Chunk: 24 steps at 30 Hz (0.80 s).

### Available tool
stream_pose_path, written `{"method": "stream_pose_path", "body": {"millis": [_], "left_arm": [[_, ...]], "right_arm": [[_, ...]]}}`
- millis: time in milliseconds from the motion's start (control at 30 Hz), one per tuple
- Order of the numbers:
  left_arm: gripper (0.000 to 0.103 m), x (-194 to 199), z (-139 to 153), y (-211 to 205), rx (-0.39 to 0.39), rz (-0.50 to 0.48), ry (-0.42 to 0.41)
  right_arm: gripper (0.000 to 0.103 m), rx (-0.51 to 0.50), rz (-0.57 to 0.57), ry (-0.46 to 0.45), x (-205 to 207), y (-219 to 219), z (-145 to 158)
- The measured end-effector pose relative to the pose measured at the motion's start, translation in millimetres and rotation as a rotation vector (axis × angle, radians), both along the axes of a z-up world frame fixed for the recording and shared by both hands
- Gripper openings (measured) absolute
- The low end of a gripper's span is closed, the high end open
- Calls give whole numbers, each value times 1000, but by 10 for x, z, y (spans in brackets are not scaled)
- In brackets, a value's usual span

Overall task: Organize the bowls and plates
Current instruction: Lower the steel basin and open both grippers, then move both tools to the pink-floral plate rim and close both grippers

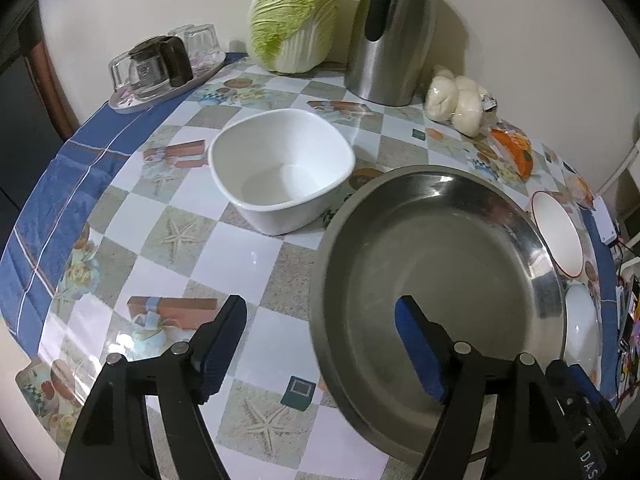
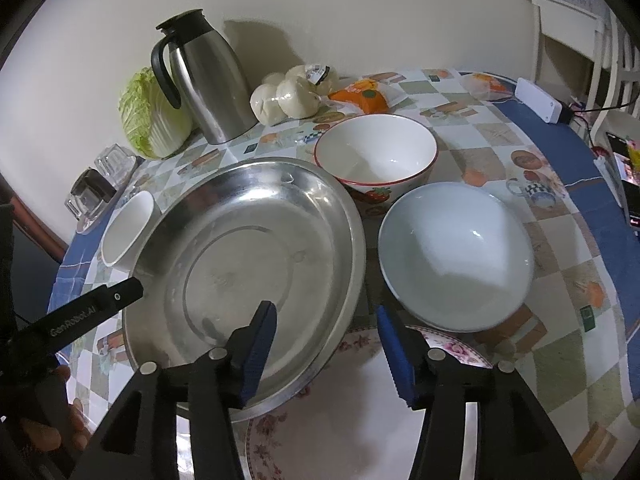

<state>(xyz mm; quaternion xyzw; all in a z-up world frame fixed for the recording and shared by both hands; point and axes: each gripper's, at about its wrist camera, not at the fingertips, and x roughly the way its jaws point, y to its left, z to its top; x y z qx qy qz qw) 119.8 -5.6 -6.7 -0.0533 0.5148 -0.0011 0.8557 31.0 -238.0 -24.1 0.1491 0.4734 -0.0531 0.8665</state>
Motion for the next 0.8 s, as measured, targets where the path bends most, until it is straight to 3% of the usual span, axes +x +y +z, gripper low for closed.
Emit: {"method": "stream_pose_path", "body": {"millis": [67,100,167,267,367,400,800], "left_arm": [[83,-16,-3,19,2,8,2],[90,-23,-7,26,9,11,4],[92,-35,-4,30,16,11,-1],[92,-54,7,34,26,14,-14],[95,-68,11,44,36,22,-26],[101,-71,8,48,39,28,-30],[103,-89,-11,45,46,40,-28]], "right_arm": [[58,-6,-1,-6,-24,0,24],[62,-8,-2,-9,-33,-2,36],[73,-16,-5,-22,-46,-4,57],[80,-25,-2,-40,-57,5,84],[99,-30,0,-60,-66,18,106],[103,-35,1,-67,-68,25,116],[103,-45,1,-58,-67,26,111]]}}
